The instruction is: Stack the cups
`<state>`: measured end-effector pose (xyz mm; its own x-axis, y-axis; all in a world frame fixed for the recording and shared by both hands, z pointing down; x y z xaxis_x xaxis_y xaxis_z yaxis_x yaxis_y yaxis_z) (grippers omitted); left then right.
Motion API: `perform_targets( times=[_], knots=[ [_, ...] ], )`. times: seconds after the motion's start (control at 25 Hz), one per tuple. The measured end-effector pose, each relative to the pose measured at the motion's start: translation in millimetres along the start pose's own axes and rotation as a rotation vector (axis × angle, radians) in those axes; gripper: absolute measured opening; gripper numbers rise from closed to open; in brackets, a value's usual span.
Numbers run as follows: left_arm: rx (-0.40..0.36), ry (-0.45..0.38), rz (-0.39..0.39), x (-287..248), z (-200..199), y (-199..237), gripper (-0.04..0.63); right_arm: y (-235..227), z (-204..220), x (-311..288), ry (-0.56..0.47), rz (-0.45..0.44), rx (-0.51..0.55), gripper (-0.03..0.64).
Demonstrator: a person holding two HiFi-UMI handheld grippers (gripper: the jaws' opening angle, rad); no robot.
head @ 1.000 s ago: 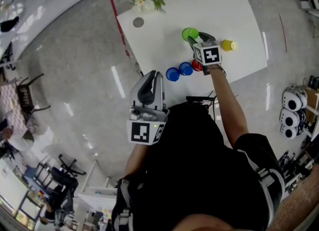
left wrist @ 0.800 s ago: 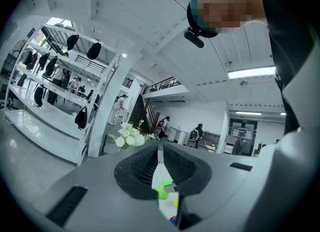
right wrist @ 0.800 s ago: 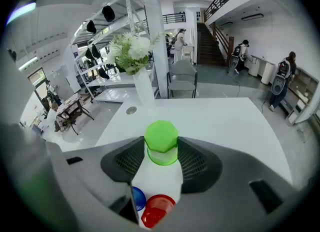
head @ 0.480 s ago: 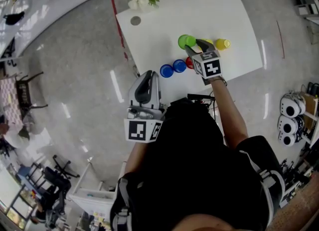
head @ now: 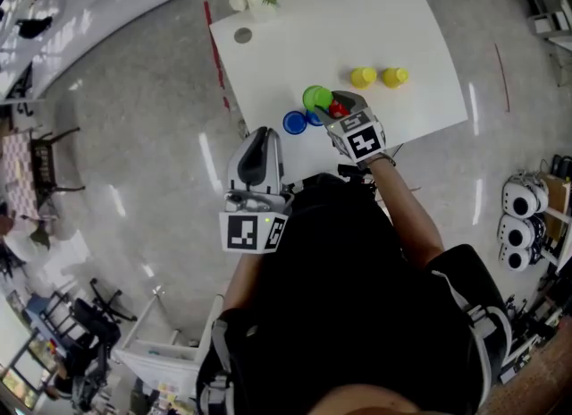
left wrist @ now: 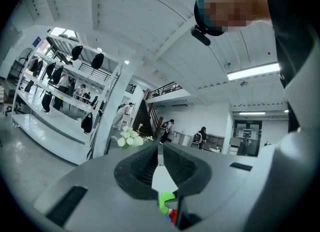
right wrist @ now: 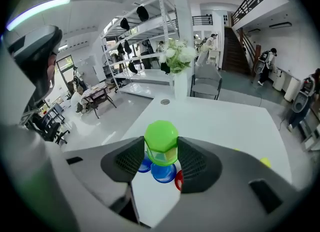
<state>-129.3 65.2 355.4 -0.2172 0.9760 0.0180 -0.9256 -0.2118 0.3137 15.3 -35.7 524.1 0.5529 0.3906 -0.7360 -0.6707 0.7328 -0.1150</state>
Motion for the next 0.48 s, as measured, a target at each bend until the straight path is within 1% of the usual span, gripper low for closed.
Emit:
perform_targets(
  times=[0.16,0.48],
  knots=[
    [-0.011,-0.003,-0.003,6,0,-2,0.051,17,12,-2,0.026,-0.035,0.031,0.224],
    [-0.02,-0.006,-0.01,16,1,2,0.051,31,22,-11,0.072,-0.052,0.082,0.224]
  ],
)
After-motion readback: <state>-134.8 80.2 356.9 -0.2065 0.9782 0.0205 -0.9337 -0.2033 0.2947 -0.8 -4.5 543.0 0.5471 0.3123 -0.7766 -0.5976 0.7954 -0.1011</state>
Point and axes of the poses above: the fingertips, and each gripper's own axes: x backward along the fingers, y to its left, z out of its underside, the point moved 4 cm from there along x, backward along the fingers, and after that the axes turned 3 degrees about -y, right-handed, at the moved point
